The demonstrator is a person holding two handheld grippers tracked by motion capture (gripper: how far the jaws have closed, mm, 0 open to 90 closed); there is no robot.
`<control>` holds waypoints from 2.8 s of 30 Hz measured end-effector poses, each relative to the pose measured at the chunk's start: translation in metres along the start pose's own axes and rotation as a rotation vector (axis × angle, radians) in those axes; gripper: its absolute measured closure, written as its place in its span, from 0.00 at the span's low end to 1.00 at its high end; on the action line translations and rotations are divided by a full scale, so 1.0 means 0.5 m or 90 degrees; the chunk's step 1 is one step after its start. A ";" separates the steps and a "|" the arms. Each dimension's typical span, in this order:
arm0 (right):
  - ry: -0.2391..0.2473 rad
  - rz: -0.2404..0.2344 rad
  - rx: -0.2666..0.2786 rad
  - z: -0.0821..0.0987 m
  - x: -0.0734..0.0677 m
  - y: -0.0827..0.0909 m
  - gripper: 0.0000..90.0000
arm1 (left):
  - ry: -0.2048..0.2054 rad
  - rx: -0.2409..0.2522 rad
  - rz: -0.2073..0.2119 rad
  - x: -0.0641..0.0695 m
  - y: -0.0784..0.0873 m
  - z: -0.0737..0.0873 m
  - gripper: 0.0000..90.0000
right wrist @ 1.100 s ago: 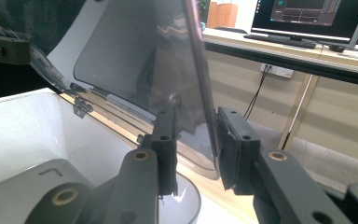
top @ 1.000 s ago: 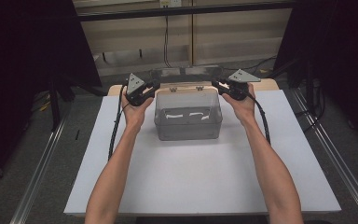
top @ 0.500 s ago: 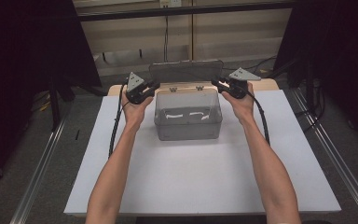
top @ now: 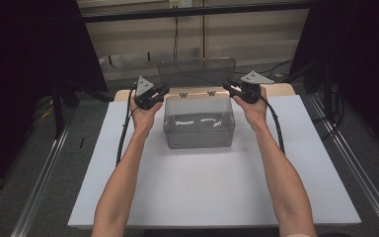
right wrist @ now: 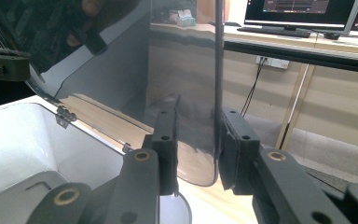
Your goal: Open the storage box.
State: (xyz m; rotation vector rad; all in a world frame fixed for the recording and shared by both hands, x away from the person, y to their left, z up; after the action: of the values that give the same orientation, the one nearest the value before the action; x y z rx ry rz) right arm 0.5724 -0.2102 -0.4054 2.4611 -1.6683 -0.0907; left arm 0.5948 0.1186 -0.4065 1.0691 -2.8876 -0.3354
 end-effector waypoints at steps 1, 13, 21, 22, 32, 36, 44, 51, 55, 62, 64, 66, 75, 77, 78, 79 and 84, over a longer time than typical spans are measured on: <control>0.001 0.002 0.001 0.001 0.001 -0.002 0.78 | 0.001 0.000 -0.001 -0.001 -0.001 0.000 0.85; -0.008 0.002 -0.009 0.009 0.006 -0.011 0.80 | 0.004 -0.019 -0.006 -0.006 -0.016 0.002 0.83; -0.008 0.006 -0.015 0.004 0.008 -0.020 0.80 | 0.009 -0.023 -0.015 -0.007 -0.024 0.003 0.82; -0.009 0.005 -0.014 0.004 0.008 -0.020 0.80 | 0.008 -0.022 -0.015 -0.008 -0.025 0.003 0.82; -0.019 0.007 -0.019 0.003 0.008 -0.027 0.77 | 0.007 -0.023 -0.014 -0.012 -0.029 0.004 0.82; -0.022 0.009 -0.018 0.004 0.008 -0.032 0.77 | 0.008 -0.023 -0.013 -0.013 -0.030 0.004 0.82; -0.024 0.007 -0.017 0.007 0.009 -0.037 0.76 | 0.013 -0.025 -0.011 -0.014 -0.033 0.005 0.81; -0.022 0.009 -0.030 0.003 0.008 -0.043 0.72 | 0.016 -0.028 -0.012 -0.014 -0.035 0.003 0.79; -0.027 0.009 -0.031 0.003 0.007 -0.047 0.71 | 0.019 -0.028 -0.012 -0.014 -0.035 0.004 0.79; -0.042 0.011 -0.034 0.005 0.007 -0.054 0.69 | 0.024 -0.033 -0.017 -0.013 -0.038 0.004 0.77; -0.045 0.011 -0.034 0.004 0.006 -0.057 0.68 | 0.033 -0.029 -0.017 -0.012 -0.042 0.004 0.76; -0.048 0.011 -0.036 0.004 0.007 -0.060 0.67 | 0.032 -0.034 -0.014 -0.014 -0.044 0.005 0.72; -0.061 0.007 -0.041 0.006 0.009 -0.069 0.63 | 0.047 -0.032 0.000 -0.020 -0.049 0.008 0.71; -0.065 0.009 -0.045 0.006 0.007 -0.072 0.60 | 0.053 -0.032 -0.005 -0.021 -0.051 0.010 0.70; -0.065 0.012 -0.047 0.006 0.003 -0.074 0.57 | 0.057 -0.036 -0.005 -0.019 -0.053 0.012 0.68; -0.063 0.014 -0.048 0.005 0.001 -0.077 0.55 | 0.053 -0.039 -0.005 -0.020 -0.053 0.012 0.67; -0.088 0.010 -0.048 0.008 0.005 -0.079 0.59 | 0.062 -0.039 -0.004 -0.020 -0.054 0.012 0.67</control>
State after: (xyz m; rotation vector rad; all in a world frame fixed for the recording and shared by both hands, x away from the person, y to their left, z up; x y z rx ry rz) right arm 0.6090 -0.1985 -0.4160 2.4358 -1.7038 -0.3236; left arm 0.6190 0.1065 -0.4180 1.0535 -2.7708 -0.3590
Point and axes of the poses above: each handheld gripper's, and its own axes: y roughly backward along the jaws, z roughly out of its underside, x roughly to its right, the point moved 3 cm from there along -y, roughly forward along the jaws, and after that the axes turned 9 degrees about z, right-handed, at the moved point
